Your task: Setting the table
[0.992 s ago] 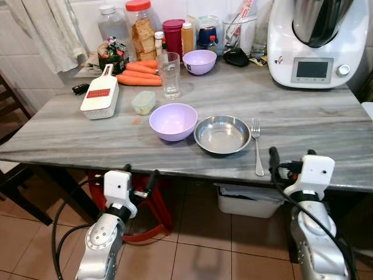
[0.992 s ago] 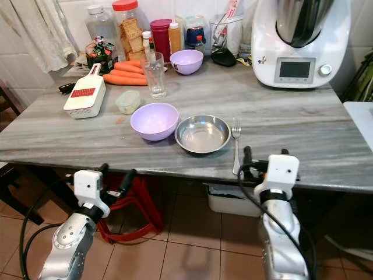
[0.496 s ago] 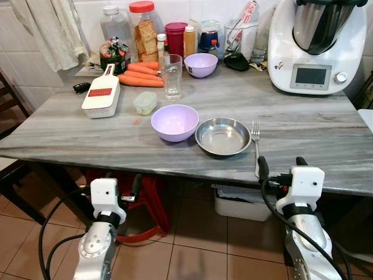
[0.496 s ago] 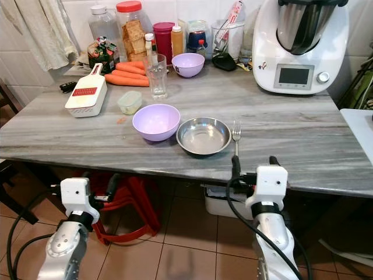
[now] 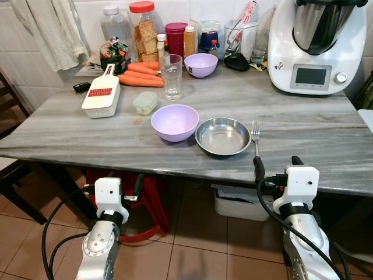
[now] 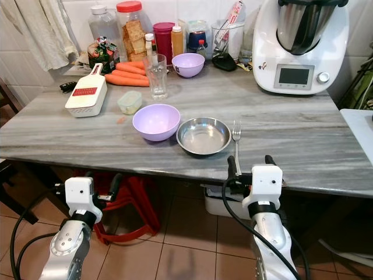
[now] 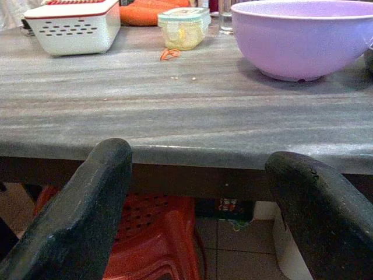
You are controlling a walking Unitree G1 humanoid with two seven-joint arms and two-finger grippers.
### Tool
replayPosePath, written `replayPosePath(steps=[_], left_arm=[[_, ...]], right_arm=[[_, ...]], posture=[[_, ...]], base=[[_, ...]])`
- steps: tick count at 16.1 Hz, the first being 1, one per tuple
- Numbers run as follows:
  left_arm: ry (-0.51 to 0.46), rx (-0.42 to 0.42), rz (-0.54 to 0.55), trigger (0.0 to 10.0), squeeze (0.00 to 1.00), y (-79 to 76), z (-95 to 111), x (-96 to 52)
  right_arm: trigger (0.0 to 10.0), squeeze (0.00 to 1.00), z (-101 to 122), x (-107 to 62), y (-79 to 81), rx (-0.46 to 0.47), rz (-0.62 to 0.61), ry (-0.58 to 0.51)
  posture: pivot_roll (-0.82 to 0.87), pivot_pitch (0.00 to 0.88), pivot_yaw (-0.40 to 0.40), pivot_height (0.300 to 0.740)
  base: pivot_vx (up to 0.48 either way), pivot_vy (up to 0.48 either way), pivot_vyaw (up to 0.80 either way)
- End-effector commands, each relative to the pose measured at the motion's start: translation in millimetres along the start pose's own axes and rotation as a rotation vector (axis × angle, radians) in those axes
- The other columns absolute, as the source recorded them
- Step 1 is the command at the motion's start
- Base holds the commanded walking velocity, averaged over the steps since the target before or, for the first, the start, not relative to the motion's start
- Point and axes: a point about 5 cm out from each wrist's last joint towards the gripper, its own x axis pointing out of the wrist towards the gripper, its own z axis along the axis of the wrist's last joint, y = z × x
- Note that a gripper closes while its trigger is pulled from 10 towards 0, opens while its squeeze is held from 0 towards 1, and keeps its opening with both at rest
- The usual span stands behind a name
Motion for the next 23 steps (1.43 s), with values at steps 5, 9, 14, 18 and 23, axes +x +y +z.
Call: replayPosePath(steps=[5,9,14,18,23], left_arm=[[0.009,0.006,0.014,10.0,0.00,1.8,-0.9,-1.3],[0.005,0.003,0.006,10.0,0.00,-0.2,0.3,1.6],[0.004,-0.001,-0.004,10.0,0.00,-2.8,1.2,2.8],[-0.006,0.012,-0.023,10.0,0.00,-4.7,2.8,4.0],[-0.039,0.021,-0.084,10.0,0.00,-10.2,7.0,4.6]], right_arm=[[10.0,0.00,-2.3,1.9,-0.4,-0.004,0.008,0.017],[10.0,0.00,-2.7,4.3,0.5,0.012,0.003,0.021],[10.0,0.00,-3.4,5.6,-3.1,0.062,-0.016,0.042],[10.0,0.00,-5.3,7.1,-2.9,-0.007,-0.024,0.048],[10.0,0.00,-5.8,6.0,1.9,0.044,-0.002,0.035]], posture=[[-0.07,0.000,0.065,0.740],[-0.07,0.000,0.069,0.740],[-0.07,0.000,0.070,0.740],[-0.08,0.000,0.072,0.740],[-0.08,0.000,0.072,0.740]], base=[[-0.295,0.000,0.00],[-0.309,0.000,0.00],[-0.312,0.000,0.00],[-0.232,0.000,0.00],[0.000,0.000,0.00]])
